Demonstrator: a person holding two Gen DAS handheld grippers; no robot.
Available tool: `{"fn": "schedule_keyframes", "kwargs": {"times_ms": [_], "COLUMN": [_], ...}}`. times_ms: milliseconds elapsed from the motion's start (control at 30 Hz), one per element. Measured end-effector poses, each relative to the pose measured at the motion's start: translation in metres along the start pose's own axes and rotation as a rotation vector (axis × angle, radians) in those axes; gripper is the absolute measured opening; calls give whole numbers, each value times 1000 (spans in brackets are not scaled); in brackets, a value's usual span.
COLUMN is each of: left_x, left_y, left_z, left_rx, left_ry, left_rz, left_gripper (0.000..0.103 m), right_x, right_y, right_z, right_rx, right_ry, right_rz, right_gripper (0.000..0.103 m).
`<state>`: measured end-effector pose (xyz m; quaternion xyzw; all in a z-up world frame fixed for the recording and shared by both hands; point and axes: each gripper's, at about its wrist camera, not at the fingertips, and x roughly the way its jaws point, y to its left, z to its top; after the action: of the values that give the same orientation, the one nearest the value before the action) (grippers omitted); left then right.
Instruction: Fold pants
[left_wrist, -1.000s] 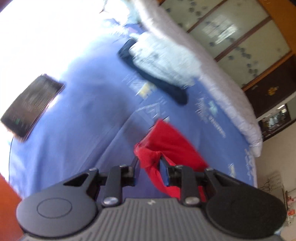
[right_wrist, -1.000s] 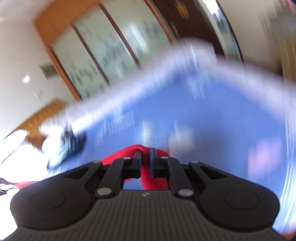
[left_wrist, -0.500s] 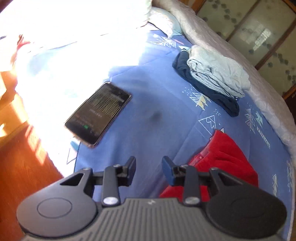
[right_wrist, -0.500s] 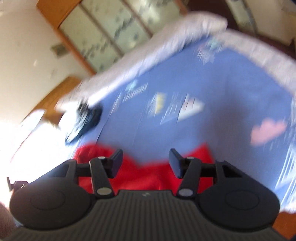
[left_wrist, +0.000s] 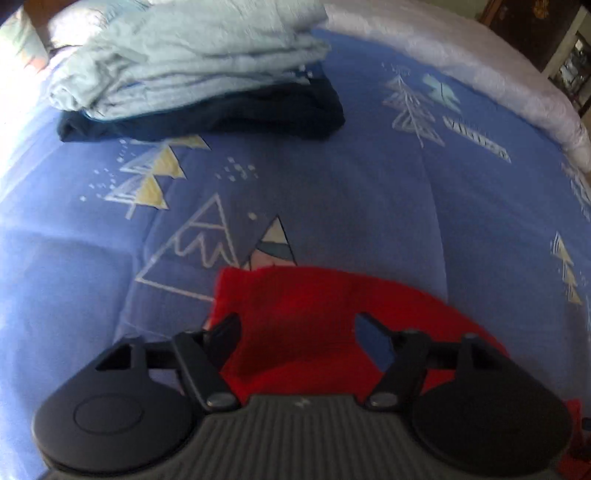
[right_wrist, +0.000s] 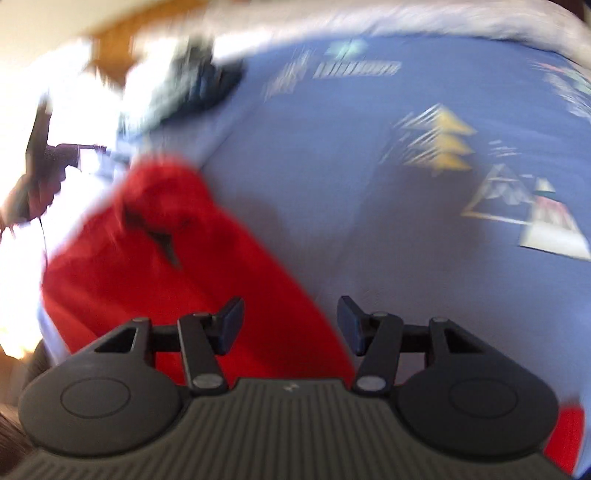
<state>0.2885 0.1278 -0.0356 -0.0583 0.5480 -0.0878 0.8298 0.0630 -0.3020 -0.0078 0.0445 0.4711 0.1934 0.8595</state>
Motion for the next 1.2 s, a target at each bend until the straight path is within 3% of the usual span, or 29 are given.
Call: {"fn": "schedule_keyframes", "kwargs": {"times_ms": [33, 67, 100, 133, 233, 300, 367, 433, 500, 533, 600, 633, 733, 800, 833, 900, 933, 967, 1067, 1100, 1133, 1167, 1200], "left_x": [8, 12, 7, 0, -43, -80, -107, -116, -105, -98, -77, -65, -35, -16, -6, 9, 11, 13, 3, -5, -15, -28, -43], "left_y": [-3, -7, -10, -12, -9, 5, 20, 30, 33, 33, 30, 30, 30, 31, 29, 22, 14, 6, -5, -5, -3, 2, 9], "left_z": [-2, -5, -8, -10, -7, -5, -10, -17, -20, -21, -20, -19, -12, -5, -2, -2, -3, -4, -9, -10, -12, -14, -17], "left_rx": [9, 10, 21, 34, -11, -112, -176, -205, -182, -167, -135, -121, -86, -86, -90, -79, -42, 4, 17, 17, 9, -14, -40], "left_ry": [37, 60, 31, 3, -145, -273, -373, -386, -326, -297, -224, -191, -118, -72, -48, -31, -55, -63, -81, -102, -118, -137, -159], "left_rz": [-13, -24, -25, -37, -78, -142, -157, -129, -93, -72, -12, 13, 97, 107, 96, 91, 131, 145, 141, 147, 145, 121, 94], "left_gripper": [0, 2, 2, 2, 2, 2, 2, 2, 2, 3, 5, 14, 47, 56, 57, 53, 38, 25, 20, 19, 18, 18, 18], "right_x": [17, 27, 29, 28, 14, -6, -29, -32, -26, -22, -18, -19, -32, -52, -59, -74, -77, -70, -37, -23, -10, 6, 14], "right_y": [1, 5, 9, 14, 34, 48, 67, 84, 92, 93, 89, 85, 58, 34, 24, -5, -18, -23, -32, -34, -38, -41, -43], "right_z": [2, 1, 5, 12, 30, 43, 41, 24, -8, -26, -61, -76, -102, -106, -102, -89, -82, -71, -35, -27, -18, -9, 0], "right_rx": [-43, -79, -101, -116, -293, -365, -497, -665, -788, -829, -836, -783, -522, -309, -202, -6, 55, 80, 35, 22, 19, 24, 15], "right_ry": [48, 71, 53, 31, -122, -316, -559, -702, -749, -718, -574, -503, -354, -339, -352, -371, -371, -360, -305, -266, -218, -167, -129], "right_rz": [-39, -97, -120, -148, -387, -528, -671, -791, -851, -841, -767, -731, -632, -591, -571, -528, -513, -501, -473, -454, -448, -457, -474], "right_gripper": [48, 18, 7, 7, 7, 8, 10, 17, 39, 42, 42, 42, 42, 45, 47, 65, 69, 73, 92, 93, 92, 74, 21]}}
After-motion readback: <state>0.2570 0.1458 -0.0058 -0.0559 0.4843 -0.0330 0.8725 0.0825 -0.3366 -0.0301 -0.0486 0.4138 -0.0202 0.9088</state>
